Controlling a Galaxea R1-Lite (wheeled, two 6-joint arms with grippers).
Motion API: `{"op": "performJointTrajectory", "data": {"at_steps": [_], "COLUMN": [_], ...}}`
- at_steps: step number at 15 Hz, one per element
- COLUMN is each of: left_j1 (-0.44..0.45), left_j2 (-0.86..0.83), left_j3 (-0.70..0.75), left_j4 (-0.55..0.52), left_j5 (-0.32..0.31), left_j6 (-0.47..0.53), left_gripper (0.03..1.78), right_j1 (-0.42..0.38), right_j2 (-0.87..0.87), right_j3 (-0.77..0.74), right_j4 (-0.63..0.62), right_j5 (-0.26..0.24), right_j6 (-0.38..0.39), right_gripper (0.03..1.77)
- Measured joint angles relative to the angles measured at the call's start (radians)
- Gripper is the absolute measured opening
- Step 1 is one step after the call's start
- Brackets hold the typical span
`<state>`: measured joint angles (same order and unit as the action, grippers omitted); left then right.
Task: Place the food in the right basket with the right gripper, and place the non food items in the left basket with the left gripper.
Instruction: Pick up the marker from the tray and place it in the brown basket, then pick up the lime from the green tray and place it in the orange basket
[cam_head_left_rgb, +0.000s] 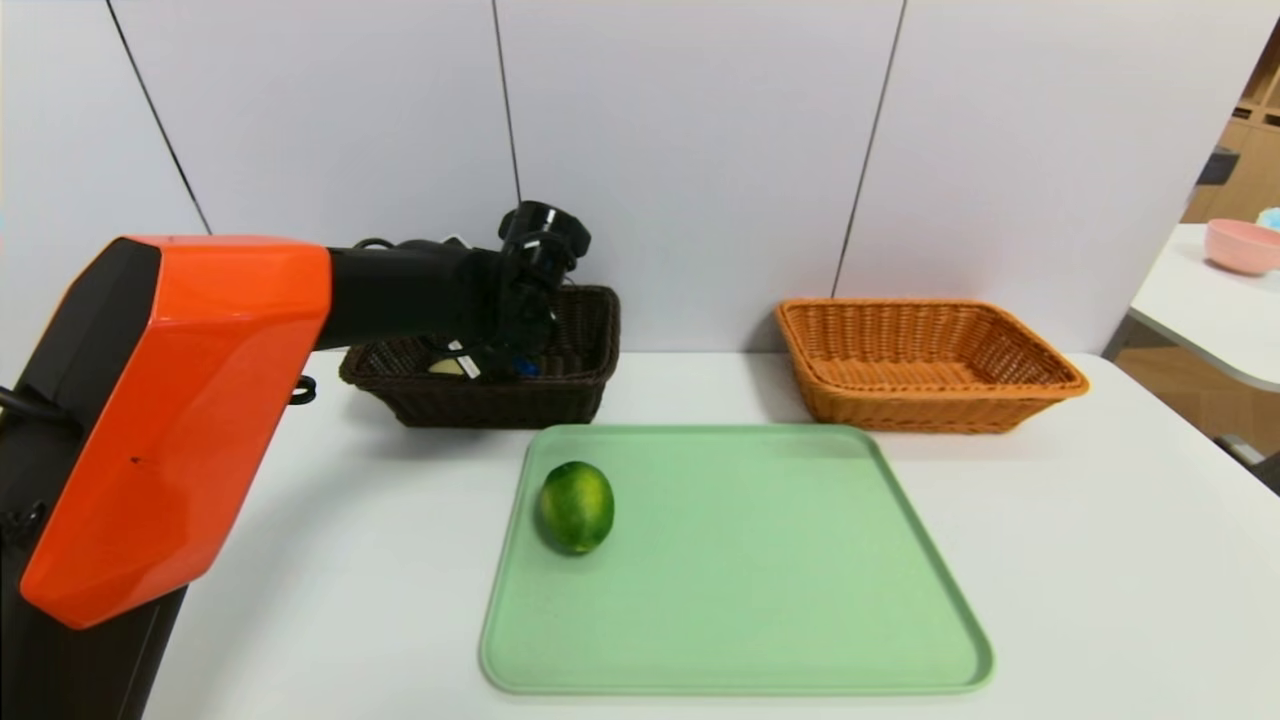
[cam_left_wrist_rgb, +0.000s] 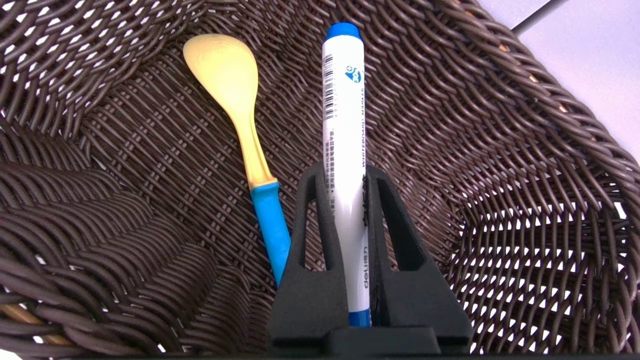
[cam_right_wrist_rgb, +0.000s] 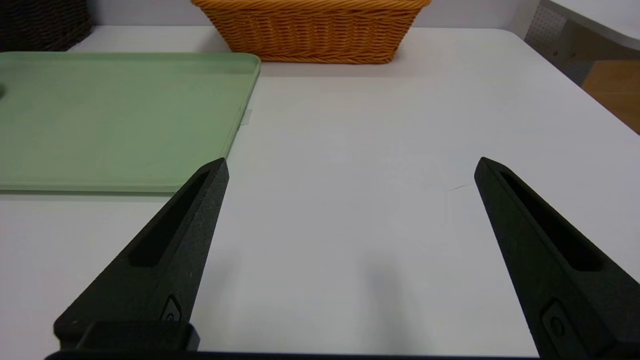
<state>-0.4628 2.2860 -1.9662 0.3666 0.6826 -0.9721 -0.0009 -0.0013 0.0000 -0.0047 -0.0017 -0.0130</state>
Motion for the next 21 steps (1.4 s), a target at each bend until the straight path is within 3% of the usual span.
{"op": "performJointTrajectory", "data": {"at_steps": [5,10,13,17,21], "left_j1": [0.006,0.006,0.006,0.010,0.047], "left_j2": [0.012,0.011,-0.008,-0.125,-0.340], "left_j3": [-0.001,0.000,0.000,0.043,0.225], "left_j4": [-0.032,-0.037,-0.033,-0.001,0.002], "left_j5": [0.000,-0.001,-0.004,-0.020,-0.028], "left_j6": [0.001,0.001,0.001,0.065,0.236], "left_gripper": [0.18,0.86,1.13,1.36,1.50], "right_j1": [0.000,0.000,0.000,0.000,0.000], "right_j2": [0.000,0.000,0.000,0.000,0.000], "right_j3": [0.000,0.000,0.000,0.000,0.000], "right_j4": [0.000,0.000,0.000,0.000,0.000], "right_j5": [0.000,0.000,0.000,0.000,0.000], "right_j6": [0.000,0.000,0.000,0.000,0.000], "right_gripper": [1.70,1.70,1.70,1.70,1.70]}}
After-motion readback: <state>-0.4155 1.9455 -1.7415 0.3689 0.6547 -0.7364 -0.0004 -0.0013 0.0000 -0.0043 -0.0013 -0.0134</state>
